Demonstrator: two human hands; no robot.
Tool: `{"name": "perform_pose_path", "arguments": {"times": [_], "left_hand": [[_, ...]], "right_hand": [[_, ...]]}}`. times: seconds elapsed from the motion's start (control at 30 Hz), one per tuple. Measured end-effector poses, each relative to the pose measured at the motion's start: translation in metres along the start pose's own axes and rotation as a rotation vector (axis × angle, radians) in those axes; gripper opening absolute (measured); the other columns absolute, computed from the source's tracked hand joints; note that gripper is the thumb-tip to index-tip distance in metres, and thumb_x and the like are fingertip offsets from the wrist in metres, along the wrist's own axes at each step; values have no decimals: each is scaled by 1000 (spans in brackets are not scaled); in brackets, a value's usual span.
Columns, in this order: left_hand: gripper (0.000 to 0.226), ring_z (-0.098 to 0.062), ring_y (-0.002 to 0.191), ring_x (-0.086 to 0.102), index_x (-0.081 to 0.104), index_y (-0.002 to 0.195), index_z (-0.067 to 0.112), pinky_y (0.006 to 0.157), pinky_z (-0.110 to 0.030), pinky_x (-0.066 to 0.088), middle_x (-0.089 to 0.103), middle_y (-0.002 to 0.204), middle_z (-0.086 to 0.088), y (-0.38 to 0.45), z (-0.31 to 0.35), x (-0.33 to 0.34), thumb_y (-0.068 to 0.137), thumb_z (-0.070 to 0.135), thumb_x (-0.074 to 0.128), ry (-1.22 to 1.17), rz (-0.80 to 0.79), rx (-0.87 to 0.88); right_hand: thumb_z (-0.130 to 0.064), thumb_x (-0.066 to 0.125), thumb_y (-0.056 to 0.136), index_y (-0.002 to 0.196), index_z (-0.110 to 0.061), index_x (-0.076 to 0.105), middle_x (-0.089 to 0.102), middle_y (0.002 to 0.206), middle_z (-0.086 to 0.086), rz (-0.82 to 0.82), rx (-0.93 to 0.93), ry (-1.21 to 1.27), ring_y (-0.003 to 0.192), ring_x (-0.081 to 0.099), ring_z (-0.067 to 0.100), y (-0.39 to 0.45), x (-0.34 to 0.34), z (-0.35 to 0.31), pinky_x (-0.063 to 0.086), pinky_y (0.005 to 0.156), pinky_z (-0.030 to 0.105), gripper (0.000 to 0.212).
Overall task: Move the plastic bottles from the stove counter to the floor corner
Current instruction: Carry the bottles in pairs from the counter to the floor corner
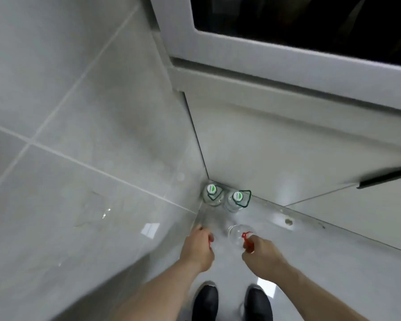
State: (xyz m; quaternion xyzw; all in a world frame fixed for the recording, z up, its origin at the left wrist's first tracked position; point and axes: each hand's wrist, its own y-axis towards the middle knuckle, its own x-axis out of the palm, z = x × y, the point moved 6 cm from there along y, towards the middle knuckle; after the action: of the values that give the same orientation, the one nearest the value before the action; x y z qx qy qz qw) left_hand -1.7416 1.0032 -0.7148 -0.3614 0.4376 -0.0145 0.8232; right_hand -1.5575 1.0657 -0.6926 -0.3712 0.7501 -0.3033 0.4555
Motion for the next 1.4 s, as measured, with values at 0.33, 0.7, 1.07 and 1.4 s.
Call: {"name": "perform_pose_path", "arguments": {"times": [0.33,0.7,1.07,1.4], "left_hand": [[35,-26,100,62,65,107,21,91,-31,49,47,118,2,76,-16,45,85,-2,51,47,1,70],[37,-30,98,61,63,107,20,88,-36,50,44,123,-2,114,-42,73,81,-6,54,117,-46,88],[66,-18,136,45,43,146,18,113,-30,38,28,154,6,110,-76,83,85,-1,58,142,-213,89],[75,-26,141,40,31,155,19,116,-33,34,29,159,-1,45,-60,25,84,-4,45,142,-209,6]], "right_hand": [[-19,54,86,108,-22,62,68,107,-1,40,-23,79,95,63,23,62,34,9,48,80,27,23],[-15,54,87,114,-21,61,68,107,-7,30,-40,200,96,65,19,99,60,-8,52,81,27,28],[-14,55,90,144,-19,51,63,132,-4,3,-5,206,118,60,20,89,69,-24,48,98,27,54],[-11,51,91,150,-20,45,48,153,-1,18,74,354,113,61,21,-1,34,-22,49,94,27,60]]}}
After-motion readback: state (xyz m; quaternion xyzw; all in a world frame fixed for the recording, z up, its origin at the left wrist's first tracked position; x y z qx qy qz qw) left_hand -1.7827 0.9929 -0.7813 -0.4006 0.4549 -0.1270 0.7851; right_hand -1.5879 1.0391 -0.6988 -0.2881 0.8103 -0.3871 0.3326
